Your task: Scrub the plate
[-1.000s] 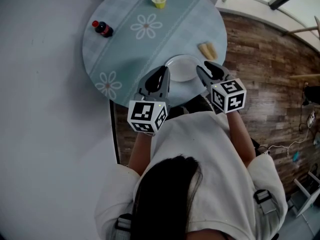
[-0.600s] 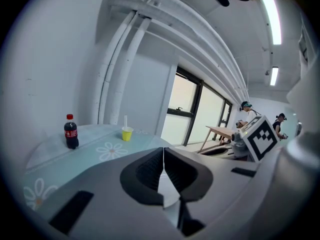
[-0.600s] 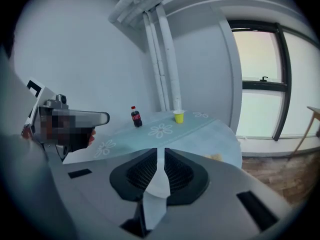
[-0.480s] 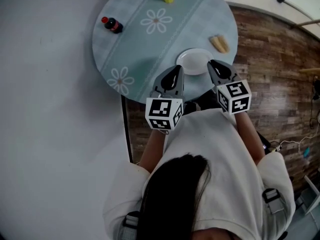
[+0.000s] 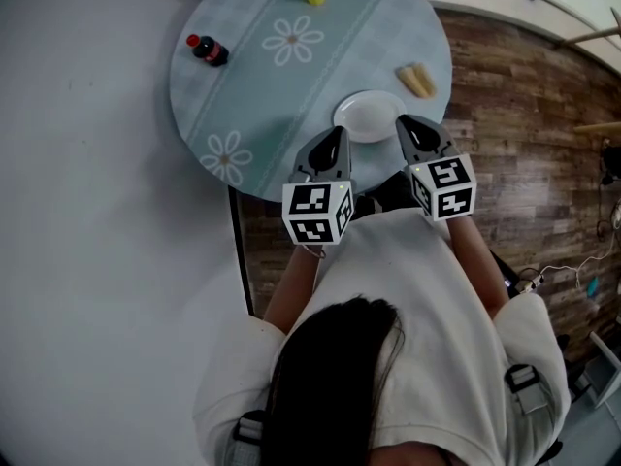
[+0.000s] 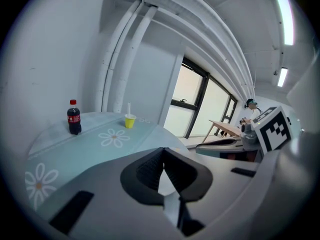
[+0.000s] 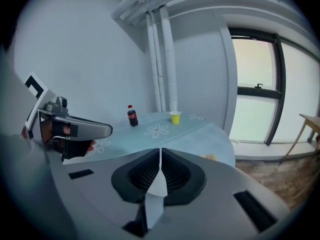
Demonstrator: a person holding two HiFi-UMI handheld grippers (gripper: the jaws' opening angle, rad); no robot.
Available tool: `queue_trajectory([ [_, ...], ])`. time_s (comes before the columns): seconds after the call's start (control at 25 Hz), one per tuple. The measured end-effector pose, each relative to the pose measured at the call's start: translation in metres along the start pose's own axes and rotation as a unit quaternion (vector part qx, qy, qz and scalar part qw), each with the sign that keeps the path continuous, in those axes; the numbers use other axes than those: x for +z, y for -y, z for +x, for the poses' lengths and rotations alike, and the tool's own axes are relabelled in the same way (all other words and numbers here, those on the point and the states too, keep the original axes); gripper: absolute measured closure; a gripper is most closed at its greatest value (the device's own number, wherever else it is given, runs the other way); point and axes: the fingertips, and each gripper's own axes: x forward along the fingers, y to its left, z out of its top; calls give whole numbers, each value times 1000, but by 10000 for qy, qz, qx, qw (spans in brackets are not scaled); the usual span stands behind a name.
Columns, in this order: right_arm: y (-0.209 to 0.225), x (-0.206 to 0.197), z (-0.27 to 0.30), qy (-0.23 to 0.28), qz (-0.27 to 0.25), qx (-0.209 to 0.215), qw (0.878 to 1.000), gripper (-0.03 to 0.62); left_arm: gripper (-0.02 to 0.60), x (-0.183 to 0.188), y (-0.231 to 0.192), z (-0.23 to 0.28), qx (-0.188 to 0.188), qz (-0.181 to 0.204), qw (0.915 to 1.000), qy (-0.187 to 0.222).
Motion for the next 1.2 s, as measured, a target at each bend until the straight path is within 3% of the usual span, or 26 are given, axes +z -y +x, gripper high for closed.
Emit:
queue_trajectory([
  [0.68, -12, -5, 0, -19, -282, 158, 9995, 557, 572, -8, 15, 6, -317, -61, 9995, -26],
  [1.2, -16, -6, -2, 36, -507, 266, 9984, 557, 572, -22, 21, 9, -298, 226, 9992, -153],
])
